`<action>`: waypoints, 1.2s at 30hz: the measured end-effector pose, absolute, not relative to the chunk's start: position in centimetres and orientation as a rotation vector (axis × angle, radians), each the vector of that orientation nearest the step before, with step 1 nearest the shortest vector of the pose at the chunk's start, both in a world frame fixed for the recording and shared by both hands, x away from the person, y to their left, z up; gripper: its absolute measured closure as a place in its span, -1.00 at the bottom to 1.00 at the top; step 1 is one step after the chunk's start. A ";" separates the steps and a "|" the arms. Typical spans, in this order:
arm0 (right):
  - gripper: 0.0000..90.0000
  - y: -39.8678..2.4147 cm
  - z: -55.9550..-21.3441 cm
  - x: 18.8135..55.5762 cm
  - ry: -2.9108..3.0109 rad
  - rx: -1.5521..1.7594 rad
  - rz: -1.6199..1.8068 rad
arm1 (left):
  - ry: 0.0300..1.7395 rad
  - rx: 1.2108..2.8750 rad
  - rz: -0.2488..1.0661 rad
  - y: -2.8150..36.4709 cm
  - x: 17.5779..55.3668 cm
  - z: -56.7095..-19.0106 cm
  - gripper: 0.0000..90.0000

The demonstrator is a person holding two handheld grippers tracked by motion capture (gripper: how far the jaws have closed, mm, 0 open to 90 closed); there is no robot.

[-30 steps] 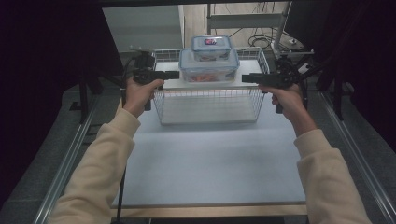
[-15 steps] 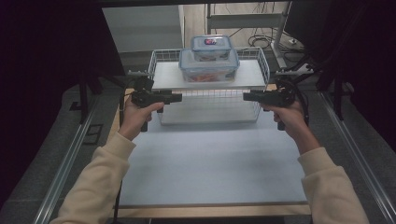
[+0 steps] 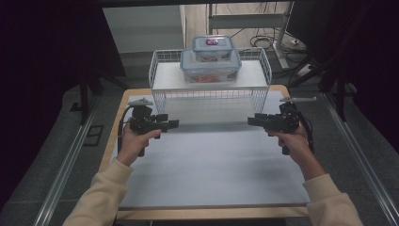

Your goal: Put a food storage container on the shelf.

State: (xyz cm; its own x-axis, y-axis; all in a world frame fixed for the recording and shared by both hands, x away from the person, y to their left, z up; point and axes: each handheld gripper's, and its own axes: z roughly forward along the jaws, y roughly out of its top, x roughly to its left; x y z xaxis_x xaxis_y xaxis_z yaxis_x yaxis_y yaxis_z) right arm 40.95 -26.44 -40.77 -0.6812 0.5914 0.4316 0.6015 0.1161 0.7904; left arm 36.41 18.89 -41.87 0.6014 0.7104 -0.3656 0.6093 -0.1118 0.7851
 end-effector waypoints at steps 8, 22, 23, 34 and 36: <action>-0.12 -27.5 -43.7 39.5 -2.366 -1.281 -1.601 | 1.107 1.802 0.048 19.1 35.2 -45.5 -0.29; -0.17 -27.1 -46.9 38.8 -2.423 -1.276 -1.496 | 1.134 1.828 0.023 18.6 35.1 -47.8 -0.30; -0.18 -27.0 -46.9 38.8 -2.421 -1.276 -1.499 | 1.134 1.827 0.022 18.6 35.1 -47.8 -0.30; -0.20 -27.1 -47.1 38.7 -2.415 -1.281 -1.506 | 1.134 1.824 0.026 18.8 35.0 -47.8 -0.30; -0.21 -27.1 -47.0 38.7 -2.414 -1.280 -1.508 | 1.134 1.825 0.026 18.8 35.0 -47.9 -0.30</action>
State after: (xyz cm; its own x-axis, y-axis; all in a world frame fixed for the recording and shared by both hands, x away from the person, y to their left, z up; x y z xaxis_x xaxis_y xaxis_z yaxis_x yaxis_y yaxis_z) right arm 38.67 -27.10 -47.05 -0.6633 0.6244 0.4126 0.6446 0.1967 0.7387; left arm 34.98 18.79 -47.85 0.5689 0.7035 -0.4260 0.6831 -0.1158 0.7210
